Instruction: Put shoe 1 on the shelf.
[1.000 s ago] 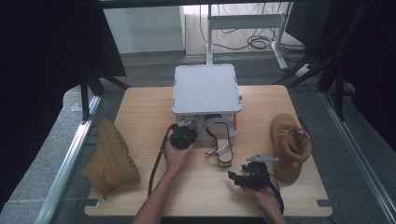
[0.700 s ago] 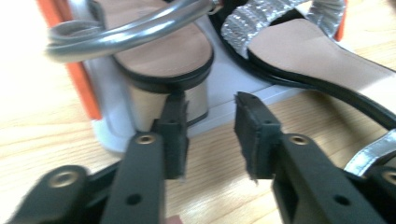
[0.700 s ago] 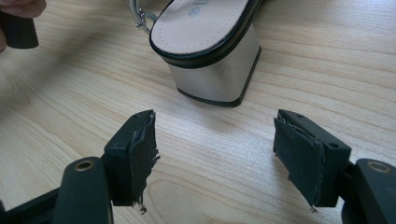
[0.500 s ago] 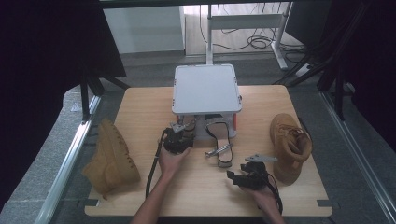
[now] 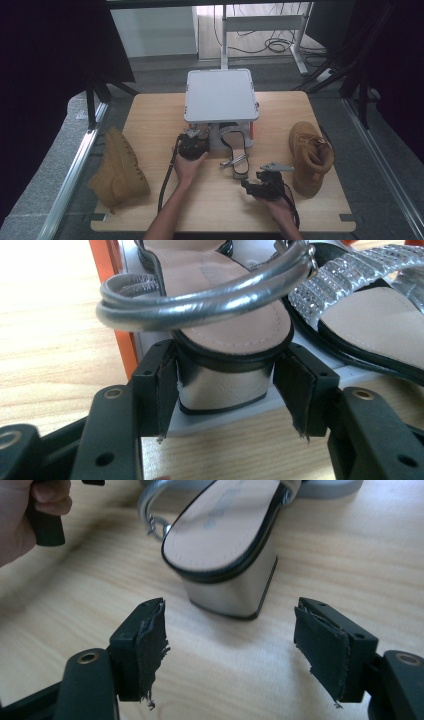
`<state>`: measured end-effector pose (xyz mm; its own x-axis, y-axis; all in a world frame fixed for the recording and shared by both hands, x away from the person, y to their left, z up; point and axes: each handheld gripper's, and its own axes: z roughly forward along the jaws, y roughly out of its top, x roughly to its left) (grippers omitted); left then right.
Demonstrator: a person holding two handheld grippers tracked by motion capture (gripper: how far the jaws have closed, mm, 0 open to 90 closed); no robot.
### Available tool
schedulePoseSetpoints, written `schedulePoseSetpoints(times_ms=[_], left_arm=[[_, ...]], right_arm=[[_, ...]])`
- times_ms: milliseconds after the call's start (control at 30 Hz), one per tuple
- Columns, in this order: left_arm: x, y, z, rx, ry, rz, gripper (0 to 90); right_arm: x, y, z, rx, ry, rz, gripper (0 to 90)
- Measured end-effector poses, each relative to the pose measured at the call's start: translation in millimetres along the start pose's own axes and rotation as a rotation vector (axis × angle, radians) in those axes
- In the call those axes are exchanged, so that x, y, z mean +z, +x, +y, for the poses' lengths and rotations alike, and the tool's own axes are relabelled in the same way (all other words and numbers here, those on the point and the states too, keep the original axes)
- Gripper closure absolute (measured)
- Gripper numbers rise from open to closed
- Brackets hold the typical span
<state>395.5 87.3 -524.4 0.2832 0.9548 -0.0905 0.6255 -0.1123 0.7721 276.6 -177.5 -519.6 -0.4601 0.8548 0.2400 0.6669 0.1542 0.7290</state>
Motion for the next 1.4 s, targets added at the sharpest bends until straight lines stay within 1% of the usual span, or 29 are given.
schedulePoseSetpoints(times_ms=[100, 167, 267, 367, 500, 533, 567, 633, 733, 833, 867, 933, 1133, 1233, 1400], left_arm=[[2.1, -0.1, 1.6, -0.005, 0.003, 0.000, 41.4], [4.4, -0.3, 2.5, 0.001, 0.017, 0.003, 39.5], [5.7, 0.3, 3.1, -0.006, 0.017, 0.004, 40.0], [5.8, -0.1, 3.1, -0.007, 0.017, 0.006, 40.2], [5.6, -0.7, 4.6, -0.012, 0.027, 0.011, 40.5], [5.8, -1.2, 5.0, -0.018, 0.028, 0.012, 40.5], [5.7, -1.4, 5.5, -0.016, 0.034, 0.015, 40.5], [5.7, -1.3, 5.6, -0.018, 0.035, 0.015, 40.6], [5.7, -1.7, 5.9, -0.020, 0.036, 0.017, 40.6], [5.7, -1.7, 5.9, -0.022, 0.037, 0.017, 40.6], [5.7, -1.8, 5.9, -0.022, 0.037, 0.018, 40.6], [5.7, -1.9, 5.9, -0.022, 0.037, 0.019, 40.7], [5.6, -2.3, 6.1, -0.021, 0.039, 0.021, 40.7], [5.9, -2.7, 6.2, -0.024, 0.037, 0.021, 40.7], [6.0, -2.9, 6.5, -0.026, 0.037, 0.020, 40.7]], right_arm=[[3.5, 3.3, 4.2, -0.003, -0.012, -0.014, 25.9], [7.2, 5.6, 7.3, 0.005, -0.023, -0.022, 24.2], [13.4, 11.8, 13.5, -0.002, -0.023, -0.041, 20.6], [19.0, 18.0, 17.7, -0.005, -0.019, -0.055, 19.4], [29.9, 21.2, 19.9, -0.010, 0.002, -0.077, 19.8], [29.9, 21.2, 19.9, -0.010, 0.002, -0.077, 19.8], [35.5, 22.2, 20.4, -0.010, 0.012, -0.094, 20.4], [41.1, 23.5, 21.6, -0.012, 0.017, -0.121, 22.0], [48.8, 24.8, 22.5, -0.013, 0.027, -0.146, 23.6], [56.0, 25.4, 22.4, 0.003, 0.030, -0.182, 26.2], [57.1, 25.2, 22.4, 0.011, 0.028, -0.190, 28.6], [58.8, 24.0, 22.6, 0.031, 0.028, -0.197, 28.6], [58.6, 25.1, 22.7, 0.034, 0.029, -0.209, 30.3], [59.7, 26.0, 23.6, 0.029, 0.040, -0.216, 29.2], [62.6, 28.0, 24.8, 0.003, 0.055, -0.236, 28.3]])
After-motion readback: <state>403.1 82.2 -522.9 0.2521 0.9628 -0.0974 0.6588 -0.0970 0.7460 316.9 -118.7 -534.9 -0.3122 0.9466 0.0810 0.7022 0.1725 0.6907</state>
